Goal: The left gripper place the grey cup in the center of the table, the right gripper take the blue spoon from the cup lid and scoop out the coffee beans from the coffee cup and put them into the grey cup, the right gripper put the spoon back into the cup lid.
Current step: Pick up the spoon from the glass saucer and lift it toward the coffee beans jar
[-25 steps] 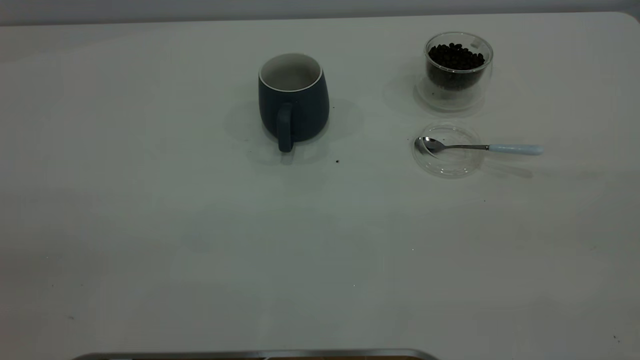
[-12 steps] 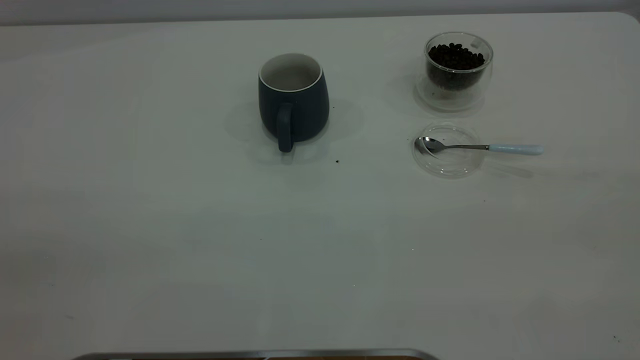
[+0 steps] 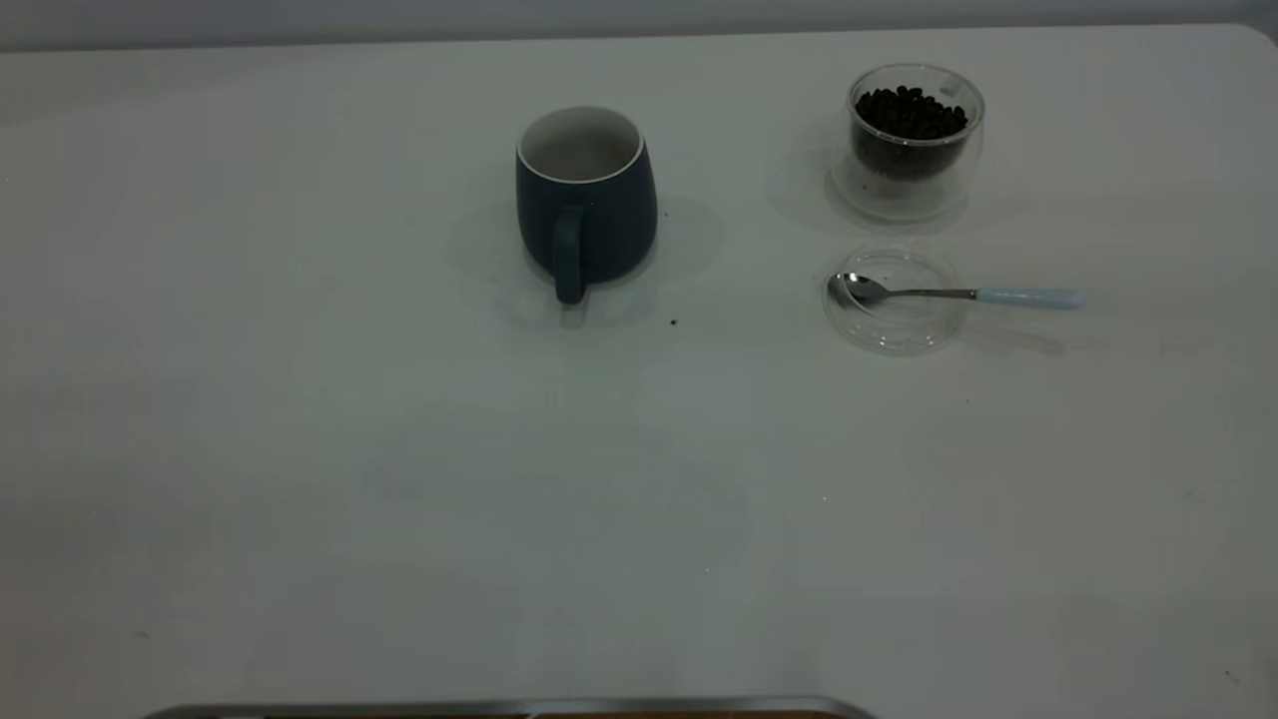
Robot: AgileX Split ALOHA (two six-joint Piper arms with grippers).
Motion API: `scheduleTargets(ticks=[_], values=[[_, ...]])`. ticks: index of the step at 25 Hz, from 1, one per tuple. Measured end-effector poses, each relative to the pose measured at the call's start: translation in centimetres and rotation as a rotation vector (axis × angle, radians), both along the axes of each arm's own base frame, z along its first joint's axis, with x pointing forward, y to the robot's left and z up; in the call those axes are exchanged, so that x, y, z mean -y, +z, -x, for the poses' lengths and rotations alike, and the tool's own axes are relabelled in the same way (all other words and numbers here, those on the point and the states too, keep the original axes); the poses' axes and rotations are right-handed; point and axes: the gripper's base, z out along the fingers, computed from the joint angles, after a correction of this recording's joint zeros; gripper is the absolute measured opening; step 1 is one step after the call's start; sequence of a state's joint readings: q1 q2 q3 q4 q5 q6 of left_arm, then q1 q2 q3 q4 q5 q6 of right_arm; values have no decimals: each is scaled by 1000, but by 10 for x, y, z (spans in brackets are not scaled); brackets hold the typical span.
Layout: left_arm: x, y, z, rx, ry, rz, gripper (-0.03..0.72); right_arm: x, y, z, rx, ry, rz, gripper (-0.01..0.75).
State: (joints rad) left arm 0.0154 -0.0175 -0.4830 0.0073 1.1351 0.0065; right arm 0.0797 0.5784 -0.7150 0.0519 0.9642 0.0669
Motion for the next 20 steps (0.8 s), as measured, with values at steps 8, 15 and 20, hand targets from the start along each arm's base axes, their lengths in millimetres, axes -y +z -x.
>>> scheduleTargets(ticks=[8, 15, 20], values=[[0, 0, 0, 0, 0, 0, 567, -25, -26, -129, -297, 92, -110, 604], [0, 0, 0, 0, 4, 5, 567, -31, -88, -191, -428, 88, -252, 604], [0, 0, 0, 0, 4, 5, 567, -17, -124, -214, -482, 58, -392, 604]])
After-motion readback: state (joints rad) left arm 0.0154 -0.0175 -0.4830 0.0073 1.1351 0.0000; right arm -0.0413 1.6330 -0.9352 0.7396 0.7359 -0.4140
